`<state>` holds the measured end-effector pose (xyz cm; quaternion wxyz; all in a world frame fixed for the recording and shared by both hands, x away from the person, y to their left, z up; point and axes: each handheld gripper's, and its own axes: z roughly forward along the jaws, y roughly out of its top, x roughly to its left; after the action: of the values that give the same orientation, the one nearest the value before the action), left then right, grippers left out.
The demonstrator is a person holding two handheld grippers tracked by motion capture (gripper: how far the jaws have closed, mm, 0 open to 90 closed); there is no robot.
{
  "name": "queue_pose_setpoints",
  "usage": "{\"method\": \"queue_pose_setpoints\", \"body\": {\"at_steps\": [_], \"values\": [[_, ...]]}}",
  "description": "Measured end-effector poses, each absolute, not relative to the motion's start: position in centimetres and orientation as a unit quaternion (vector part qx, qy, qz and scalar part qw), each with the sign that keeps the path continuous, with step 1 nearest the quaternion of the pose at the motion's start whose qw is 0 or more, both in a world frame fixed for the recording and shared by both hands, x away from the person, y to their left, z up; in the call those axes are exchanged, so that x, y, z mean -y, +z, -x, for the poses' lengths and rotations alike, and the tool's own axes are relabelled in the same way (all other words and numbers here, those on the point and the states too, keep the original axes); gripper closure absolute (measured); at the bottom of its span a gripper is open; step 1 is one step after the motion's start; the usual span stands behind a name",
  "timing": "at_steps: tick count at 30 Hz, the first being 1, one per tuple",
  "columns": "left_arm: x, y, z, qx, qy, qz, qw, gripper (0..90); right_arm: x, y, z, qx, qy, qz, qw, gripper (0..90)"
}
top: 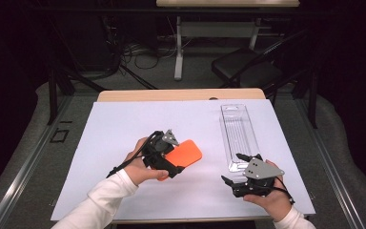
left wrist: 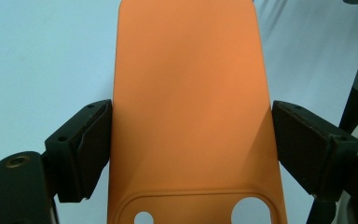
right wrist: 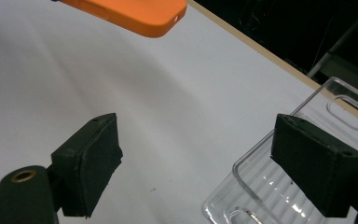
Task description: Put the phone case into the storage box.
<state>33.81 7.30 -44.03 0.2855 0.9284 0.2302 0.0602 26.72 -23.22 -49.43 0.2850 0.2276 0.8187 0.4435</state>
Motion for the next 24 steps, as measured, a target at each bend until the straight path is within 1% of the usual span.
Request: {"method": "queue_pose_setpoints", "body": {"at_steps": [8, 9, 14, 15, 22, 24], "values": [[-7.1, -43.5, -33.8, -0.226, 0.06, -0.93, 0.283, 15.9, 22.1, -47.9, -27.2, -0.843, 0.413, -0.175, 0.297, 15.8], [-7.1, -43.4, -33.8, -0.225, 0.06, -0.931, 0.283, 16.0, 21.7, -47.7, -27.2, -0.85, 0.4, -0.155, 0.307, 16.1], [-7.0, -43.2, -33.7, -0.223, 0.06, -0.931, 0.281, 16.0, 20.8, -47.5, -27.2, -0.863, 0.371, -0.104, 0.327, 16.6], [-6.9, -43.2, -33.7, -0.223, 0.06, -0.932, 0.281, 16.0, 20.8, -47.5, -27.2, -0.863, 0.371, -0.104, 0.327, 16.6], [-6.9, -43.2, -33.7, -0.221, 0.057, -0.933, 0.277, 16.0, 19.9, -47.1, -27.0, -0.868, 0.326, -0.035, 0.373, 16.9], [-6.8, -43.2, -33.7, -0.221, 0.057, -0.934, 0.276, 15.9, 19.8, -47.1, -27.0, -0.868, 0.321, -0.028, 0.378, 17.8]]}}
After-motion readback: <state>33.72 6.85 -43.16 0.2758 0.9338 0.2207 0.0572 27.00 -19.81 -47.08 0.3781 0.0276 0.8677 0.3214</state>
